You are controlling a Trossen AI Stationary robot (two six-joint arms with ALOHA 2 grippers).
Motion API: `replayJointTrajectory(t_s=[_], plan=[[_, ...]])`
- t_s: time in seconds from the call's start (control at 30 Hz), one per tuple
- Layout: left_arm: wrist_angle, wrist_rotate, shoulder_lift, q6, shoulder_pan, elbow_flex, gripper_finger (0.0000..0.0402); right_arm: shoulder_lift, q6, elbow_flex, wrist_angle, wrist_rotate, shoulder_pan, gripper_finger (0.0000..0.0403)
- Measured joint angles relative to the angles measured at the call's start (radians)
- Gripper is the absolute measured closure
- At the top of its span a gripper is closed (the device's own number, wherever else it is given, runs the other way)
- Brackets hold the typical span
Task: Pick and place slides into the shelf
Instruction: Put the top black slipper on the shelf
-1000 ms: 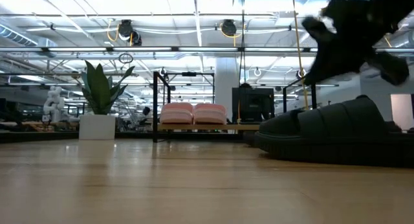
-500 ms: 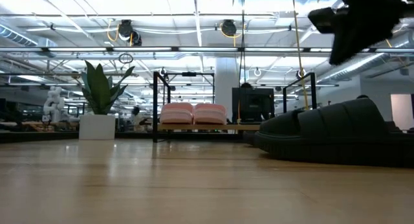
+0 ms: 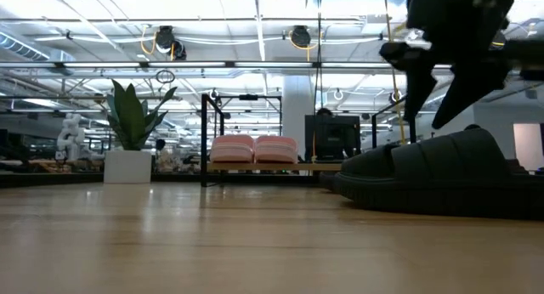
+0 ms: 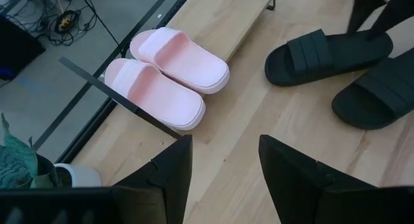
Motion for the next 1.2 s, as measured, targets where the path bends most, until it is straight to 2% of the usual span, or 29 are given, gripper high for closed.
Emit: replayJointTrajectory(t_s=[0.2, 0.53, 0.67, 0.8, 0.97, 1.2], plan=[[0.000, -0.001, 0.000, -0.002, 0.000, 0.000, 0.0220, 0.058, -0.093, 0.000, 0.041, 0.053, -0.066, 0.0223], [0.000, -0.001, 0.000, 0.001, 0.000, 0.000, 0.0220, 0.155, -0.149, -0.011, 0.095, 0.044, -0.161, 0.0225], [0.000, -0.002, 0.000, 0.002, 0.000, 0.000, 0.0220, 0.172, -0.153, -0.039, 0.177, 0.103, -0.169, 0.0231], [0.000, -0.004, 0.000, 0.003, 0.000, 0.000, 0.0220, 0.173, -0.154, -0.059, 0.239, 0.239, -0.169, 0.0269], [0.000, -0.004, 0.000, 0.004, 0.000, 0.000, 0.0220, 0.173, -0.159, -0.059, 0.244, 0.274, -0.169, 0.0379], [0.000, -0.004, 0.000, 0.003, 0.000, 0.000, 0.0220, 0.161, -0.169, -0.060, 0.236, 0.317, -0.145, 0.0399]])
